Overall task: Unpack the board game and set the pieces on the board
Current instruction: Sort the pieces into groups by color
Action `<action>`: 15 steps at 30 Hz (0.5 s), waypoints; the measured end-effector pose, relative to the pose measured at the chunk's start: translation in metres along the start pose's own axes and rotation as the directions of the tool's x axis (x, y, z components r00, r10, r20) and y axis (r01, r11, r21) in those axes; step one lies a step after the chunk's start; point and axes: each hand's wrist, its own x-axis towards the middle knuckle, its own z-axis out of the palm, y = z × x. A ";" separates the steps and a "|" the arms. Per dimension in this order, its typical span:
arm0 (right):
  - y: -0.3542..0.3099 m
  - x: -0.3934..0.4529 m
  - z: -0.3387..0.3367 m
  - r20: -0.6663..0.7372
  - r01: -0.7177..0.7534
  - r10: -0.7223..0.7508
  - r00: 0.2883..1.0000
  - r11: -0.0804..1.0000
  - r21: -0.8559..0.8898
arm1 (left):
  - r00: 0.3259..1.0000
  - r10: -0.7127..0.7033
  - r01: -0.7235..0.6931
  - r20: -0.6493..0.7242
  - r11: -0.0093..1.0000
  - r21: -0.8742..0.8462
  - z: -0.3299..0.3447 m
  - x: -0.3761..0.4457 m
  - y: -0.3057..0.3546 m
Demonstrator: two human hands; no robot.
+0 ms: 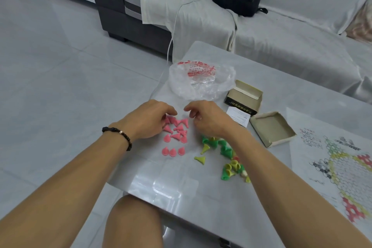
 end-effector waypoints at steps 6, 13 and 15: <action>0.032 -0.036 -0.023 -0.207 -0.041 0.048 0.977 0.998 0.039 | 0.997 -0.011 0.012 -0.075 1.000 0.011 0.000 -0.004 0.012; 0.079 -0.104 -0.036 -0.252 -0.189 0.194 0.948 0.981 0.045 | 0.981 0.185 -0.188 -0.066 0.982 -0.033 0.027 0.002 0.096; 0.087 -0.121 -0.034 -0.219 -0.199 0.205 0.954 0.979 0.050 | 0.969 0.245 -0.245 -0.021 0.969 -0.022 0.041 0.005 0.119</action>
